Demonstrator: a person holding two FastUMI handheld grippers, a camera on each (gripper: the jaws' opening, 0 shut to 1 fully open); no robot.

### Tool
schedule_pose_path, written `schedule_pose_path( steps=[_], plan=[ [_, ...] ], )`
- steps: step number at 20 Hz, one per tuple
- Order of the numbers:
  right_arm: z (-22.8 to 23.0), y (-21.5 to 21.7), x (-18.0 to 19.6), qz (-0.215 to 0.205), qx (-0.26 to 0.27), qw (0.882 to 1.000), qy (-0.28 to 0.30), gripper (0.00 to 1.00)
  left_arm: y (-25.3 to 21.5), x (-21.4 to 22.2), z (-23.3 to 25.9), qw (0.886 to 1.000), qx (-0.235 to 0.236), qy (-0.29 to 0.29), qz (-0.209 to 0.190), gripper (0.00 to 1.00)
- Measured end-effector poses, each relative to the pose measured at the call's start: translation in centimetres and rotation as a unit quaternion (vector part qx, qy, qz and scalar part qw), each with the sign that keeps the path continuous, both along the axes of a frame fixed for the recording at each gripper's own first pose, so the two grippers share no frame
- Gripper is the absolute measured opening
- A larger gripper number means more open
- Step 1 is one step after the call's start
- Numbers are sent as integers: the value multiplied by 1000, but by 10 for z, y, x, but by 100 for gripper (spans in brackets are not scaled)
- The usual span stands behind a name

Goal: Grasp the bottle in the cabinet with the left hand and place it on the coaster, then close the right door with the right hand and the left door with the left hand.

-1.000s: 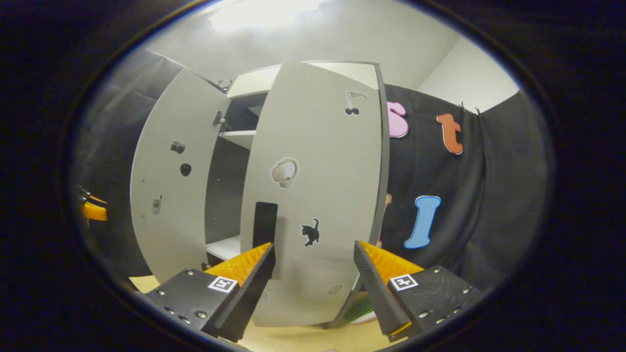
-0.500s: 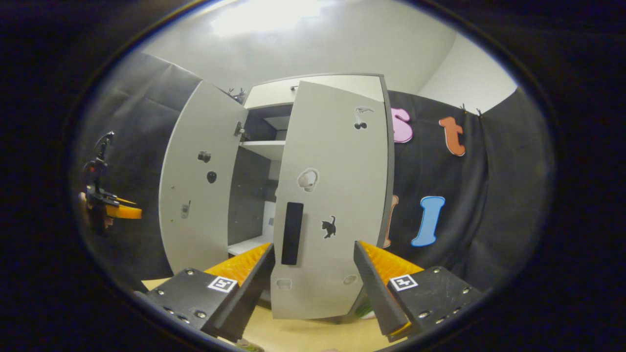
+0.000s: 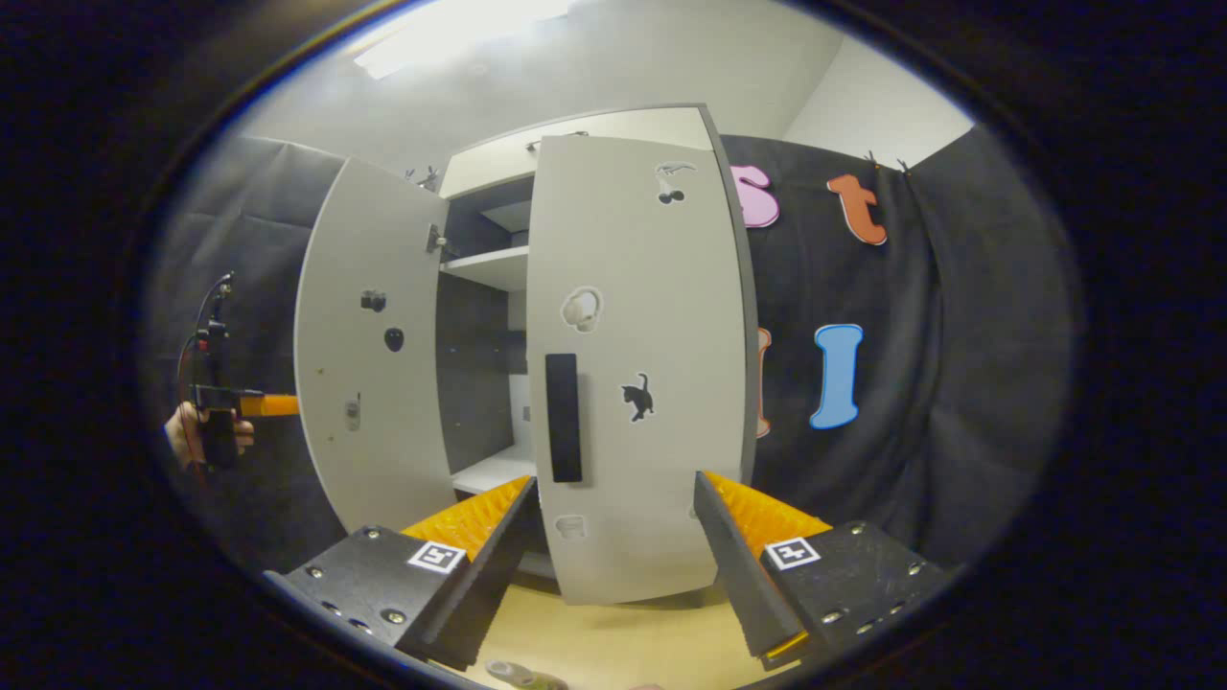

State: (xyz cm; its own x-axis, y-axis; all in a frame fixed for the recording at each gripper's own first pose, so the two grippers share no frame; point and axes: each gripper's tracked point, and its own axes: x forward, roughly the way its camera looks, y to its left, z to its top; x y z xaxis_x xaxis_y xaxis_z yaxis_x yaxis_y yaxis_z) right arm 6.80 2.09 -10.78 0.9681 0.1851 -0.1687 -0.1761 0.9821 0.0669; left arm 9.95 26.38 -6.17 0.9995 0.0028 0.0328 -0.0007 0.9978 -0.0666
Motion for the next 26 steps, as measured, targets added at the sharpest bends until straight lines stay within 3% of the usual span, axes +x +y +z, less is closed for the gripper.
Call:
schedule_pose_path(
  steps=[1,4,5,10,26],
  plan=[
    [1,-6,2,-4,-13,1000,-11,97,-14,7,-1,1000,-1,5,-23,89],
    [-3,-16,1,-19,-8,1000,-10,97,-16,10,-3,999,38,16,-12,85],
    [-3,-16,3,-23,-4,1000,-9,97,-23,14,2,999,41,7,-20,88],
    [-5,-8,14,-29,-11,999,-10,98,-56,23,-6,995,18,14,-93,88],
    [-4,-23,31,-34,-23,999,-6,98,-111,43,-1,994,24,-5,-108,88]
  ],
)
